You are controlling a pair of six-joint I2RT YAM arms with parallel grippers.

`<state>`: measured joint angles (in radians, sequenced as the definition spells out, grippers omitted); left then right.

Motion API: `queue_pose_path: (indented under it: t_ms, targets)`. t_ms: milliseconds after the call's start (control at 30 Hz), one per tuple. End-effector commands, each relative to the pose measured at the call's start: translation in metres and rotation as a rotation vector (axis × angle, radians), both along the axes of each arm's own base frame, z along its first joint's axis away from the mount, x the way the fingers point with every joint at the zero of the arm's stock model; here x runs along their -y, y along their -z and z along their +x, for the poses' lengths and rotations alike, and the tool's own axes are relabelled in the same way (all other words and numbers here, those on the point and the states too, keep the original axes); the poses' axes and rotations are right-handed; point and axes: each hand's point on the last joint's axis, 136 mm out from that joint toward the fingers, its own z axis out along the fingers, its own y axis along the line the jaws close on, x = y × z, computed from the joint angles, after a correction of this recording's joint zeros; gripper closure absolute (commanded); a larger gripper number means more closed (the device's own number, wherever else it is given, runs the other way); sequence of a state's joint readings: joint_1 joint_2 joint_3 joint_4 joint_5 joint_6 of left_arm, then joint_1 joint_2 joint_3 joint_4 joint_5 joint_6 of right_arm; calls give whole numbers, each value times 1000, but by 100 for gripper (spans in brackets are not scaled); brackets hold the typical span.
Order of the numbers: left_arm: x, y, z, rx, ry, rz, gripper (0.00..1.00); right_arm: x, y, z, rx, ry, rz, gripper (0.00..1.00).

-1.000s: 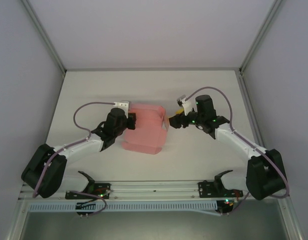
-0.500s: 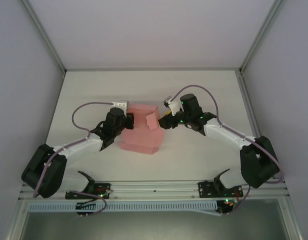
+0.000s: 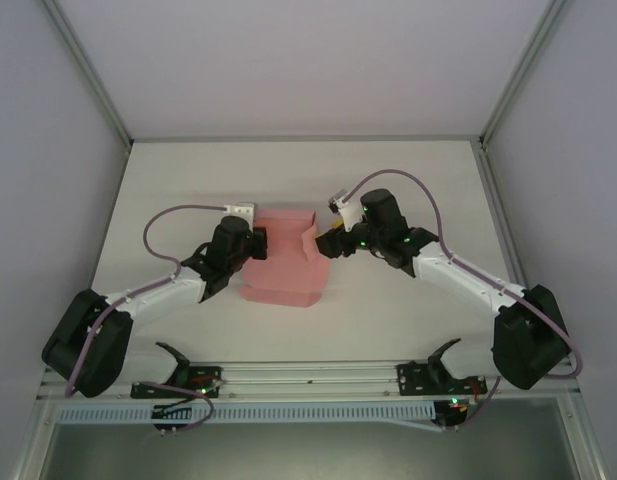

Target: Assemble paper box

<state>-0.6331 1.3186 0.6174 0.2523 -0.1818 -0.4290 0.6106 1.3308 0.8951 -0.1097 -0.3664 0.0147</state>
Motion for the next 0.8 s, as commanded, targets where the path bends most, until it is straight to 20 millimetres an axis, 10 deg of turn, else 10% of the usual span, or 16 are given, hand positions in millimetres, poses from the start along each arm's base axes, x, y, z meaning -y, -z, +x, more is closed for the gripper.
queue_pose_path:
  t_ms: [0, 433, 767]
  targets:
    - [7, -20, 1, 36, 21, -35, 100, -7, -6, -9, -13, -51, 11, 37]
    - [14, -25, 2, 28, 35, -63, 100, -26, 1, 38, 70, 123, -59, 47]
    - [-4, -12, 11, -54, -132, -33, 100, 18, 10, 81, 281, 679, -377, 93]
